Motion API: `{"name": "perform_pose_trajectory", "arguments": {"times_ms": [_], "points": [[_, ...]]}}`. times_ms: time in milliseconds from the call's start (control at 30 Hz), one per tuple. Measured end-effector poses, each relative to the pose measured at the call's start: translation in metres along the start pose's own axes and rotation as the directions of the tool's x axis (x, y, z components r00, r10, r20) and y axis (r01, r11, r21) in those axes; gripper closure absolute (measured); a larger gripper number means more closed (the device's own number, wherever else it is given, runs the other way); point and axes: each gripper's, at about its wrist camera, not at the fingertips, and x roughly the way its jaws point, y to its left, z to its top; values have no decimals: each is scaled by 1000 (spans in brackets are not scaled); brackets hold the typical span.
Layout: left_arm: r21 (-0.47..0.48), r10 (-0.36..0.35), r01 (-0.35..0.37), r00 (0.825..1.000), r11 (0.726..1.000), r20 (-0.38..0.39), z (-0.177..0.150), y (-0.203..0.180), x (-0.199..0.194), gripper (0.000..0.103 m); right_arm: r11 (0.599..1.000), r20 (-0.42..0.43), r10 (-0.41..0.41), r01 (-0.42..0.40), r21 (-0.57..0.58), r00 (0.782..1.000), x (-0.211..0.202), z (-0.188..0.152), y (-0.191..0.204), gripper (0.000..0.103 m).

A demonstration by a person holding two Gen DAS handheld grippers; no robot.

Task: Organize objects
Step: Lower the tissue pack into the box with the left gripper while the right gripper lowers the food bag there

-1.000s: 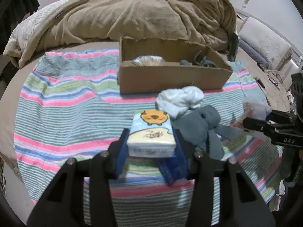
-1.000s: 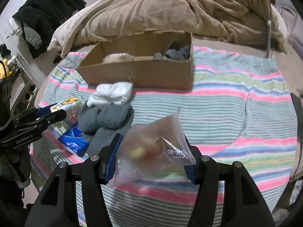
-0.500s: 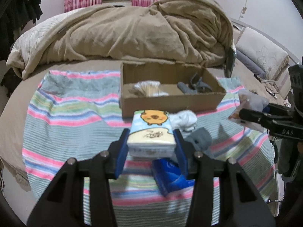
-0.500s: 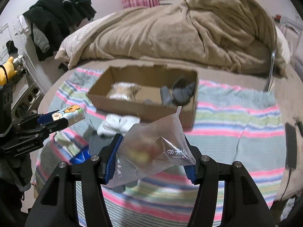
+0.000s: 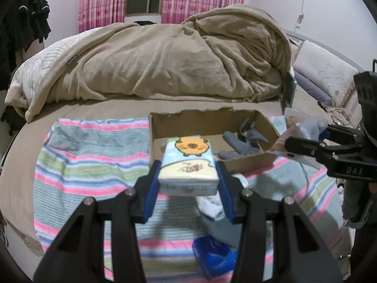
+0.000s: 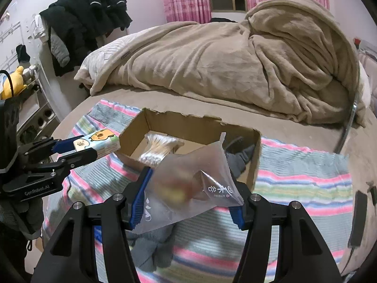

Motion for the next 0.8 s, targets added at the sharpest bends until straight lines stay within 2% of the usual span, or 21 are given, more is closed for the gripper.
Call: {"name": "perform_pose_trajectory", "arguments": {"times_ms": [467, 800], "points": [[-36, 4, -4, 1000, 999, -23, 23, 16, 53, 56, 1000, -42, 8, -9, -12, 999, 62, 23, -12, 42], [-79, 15, -22, 996, 997, -83, 20, 23, 89, 56, 999, -88, 14, -17, -37, 996, 101, 21, -13, 42]]}}
